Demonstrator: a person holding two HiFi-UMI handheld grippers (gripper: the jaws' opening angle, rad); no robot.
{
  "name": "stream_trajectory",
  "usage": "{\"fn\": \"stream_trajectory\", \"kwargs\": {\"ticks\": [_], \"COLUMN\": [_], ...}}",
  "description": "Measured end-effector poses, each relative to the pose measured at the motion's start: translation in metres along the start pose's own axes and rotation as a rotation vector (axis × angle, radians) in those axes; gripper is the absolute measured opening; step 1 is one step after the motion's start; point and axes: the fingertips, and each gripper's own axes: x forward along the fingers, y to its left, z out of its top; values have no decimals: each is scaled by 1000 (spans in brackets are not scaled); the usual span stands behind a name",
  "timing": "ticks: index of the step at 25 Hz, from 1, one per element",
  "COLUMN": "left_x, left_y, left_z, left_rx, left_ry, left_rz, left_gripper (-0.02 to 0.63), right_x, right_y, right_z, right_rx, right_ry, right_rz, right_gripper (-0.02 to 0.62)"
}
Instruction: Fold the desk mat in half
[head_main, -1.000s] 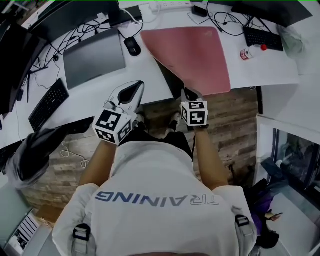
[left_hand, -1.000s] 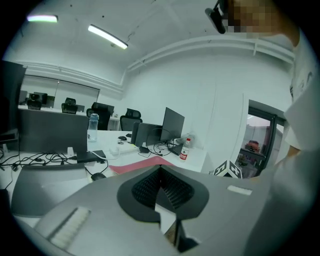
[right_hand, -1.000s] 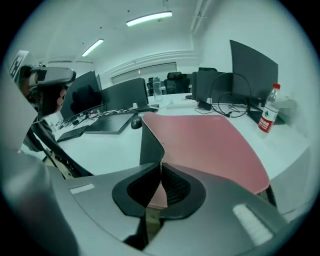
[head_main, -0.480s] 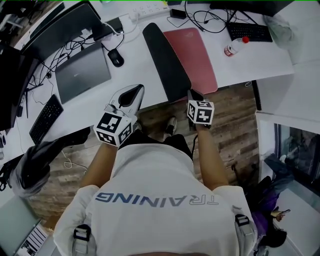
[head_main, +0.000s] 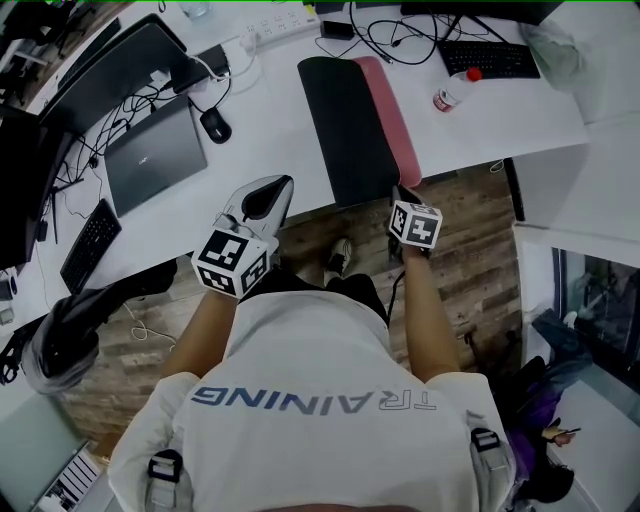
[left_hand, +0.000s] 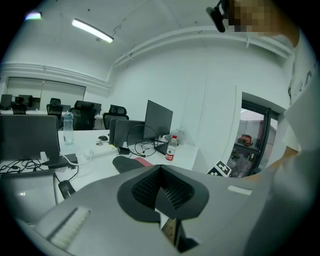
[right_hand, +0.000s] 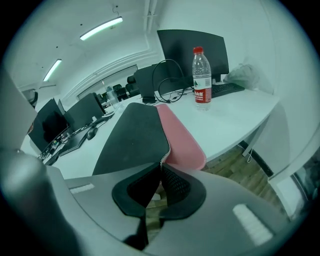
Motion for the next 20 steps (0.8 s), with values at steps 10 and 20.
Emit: {"fn": "stream_trajectory", "kwargs": {"ticks": [10,20], "left_x": [15,15], "left_y": [-17,-12], "left_z": [2,11], "left_rx": [3,-7], "left_ry": [9,-23], "left_rz": [16,4], "left_gripper": [0,0], "right_x": [10,-14], "right_y": [-64,-65], "right_z": [13,36], "right_rx": [26,12], "right_ry": [16,-84], "right_rz": [-80,-126], "right_gripper": [31,125]}}
